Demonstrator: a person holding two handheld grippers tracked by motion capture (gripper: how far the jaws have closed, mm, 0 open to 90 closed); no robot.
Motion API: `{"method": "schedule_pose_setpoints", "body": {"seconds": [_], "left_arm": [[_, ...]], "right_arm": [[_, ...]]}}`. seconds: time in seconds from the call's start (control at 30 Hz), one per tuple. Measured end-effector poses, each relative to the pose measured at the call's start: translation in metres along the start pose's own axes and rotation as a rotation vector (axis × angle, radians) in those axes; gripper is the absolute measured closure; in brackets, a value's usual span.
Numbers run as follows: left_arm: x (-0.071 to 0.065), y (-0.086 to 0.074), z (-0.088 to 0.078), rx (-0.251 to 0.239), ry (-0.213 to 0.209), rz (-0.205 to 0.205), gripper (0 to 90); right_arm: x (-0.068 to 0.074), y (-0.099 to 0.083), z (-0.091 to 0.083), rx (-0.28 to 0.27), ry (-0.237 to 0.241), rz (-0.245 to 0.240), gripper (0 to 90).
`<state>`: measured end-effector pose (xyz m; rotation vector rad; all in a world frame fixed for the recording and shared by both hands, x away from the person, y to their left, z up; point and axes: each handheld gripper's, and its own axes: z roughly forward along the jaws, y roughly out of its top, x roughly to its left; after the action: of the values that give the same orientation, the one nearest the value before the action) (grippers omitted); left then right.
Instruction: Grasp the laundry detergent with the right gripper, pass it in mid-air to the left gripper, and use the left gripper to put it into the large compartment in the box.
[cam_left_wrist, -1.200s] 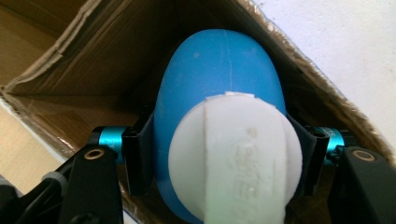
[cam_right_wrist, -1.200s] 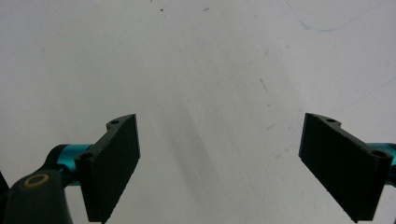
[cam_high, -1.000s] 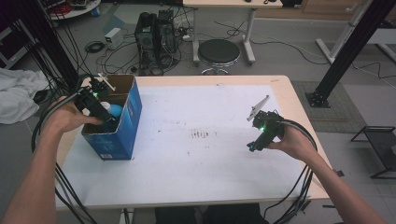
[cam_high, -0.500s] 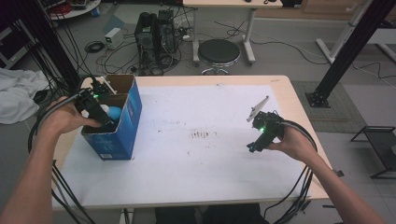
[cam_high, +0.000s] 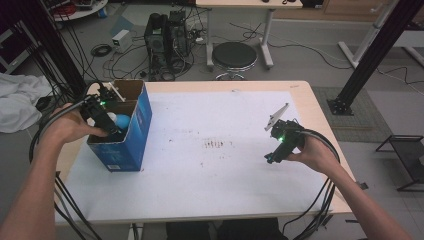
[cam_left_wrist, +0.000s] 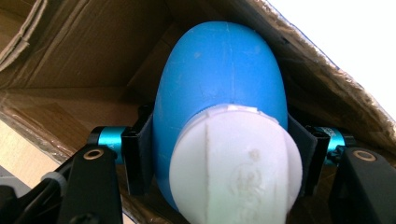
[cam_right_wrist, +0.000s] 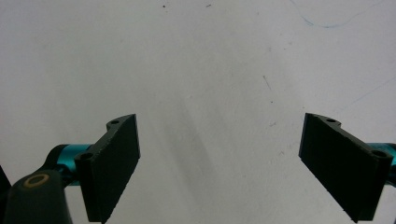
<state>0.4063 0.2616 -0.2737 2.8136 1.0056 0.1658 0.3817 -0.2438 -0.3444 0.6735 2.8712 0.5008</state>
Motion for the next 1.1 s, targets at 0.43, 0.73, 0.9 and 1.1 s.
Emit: {"method": "schedule_pose_setpoints", "body": {"seconds": [0.43, 0.73, 0.9, 1.1], "left_arm": [[-0.0006, 0.0030, 0.0015, 0.005, 0.003, -0.024, 37.1], [-0.0011, 0.0080, 0.0004, 0.070, 0.030, 0.020, 34.5], [-0.0018, 0.0081, 0.0009, 0.062, 0.020, 0.006, 33.8], [-0.0020, 0.0071, -0.0010, 0.056, 0.009, 0.012, 31.8]], "right_arm": [[0.0001, -0.0005, 0.0008, 0.002, 0.001, 0.005, 11.7], [0.0013, -0.0010, 0.0007, 0.004, -0.001, 0.013, 11.7], [0.0014, -0.0016, 0.0006, 0.008, 0.000, 0.014, 11.7], [0.0010, -0.0017, 0.0017, 0.008, 0.003, 0.005, 11.7]]}}
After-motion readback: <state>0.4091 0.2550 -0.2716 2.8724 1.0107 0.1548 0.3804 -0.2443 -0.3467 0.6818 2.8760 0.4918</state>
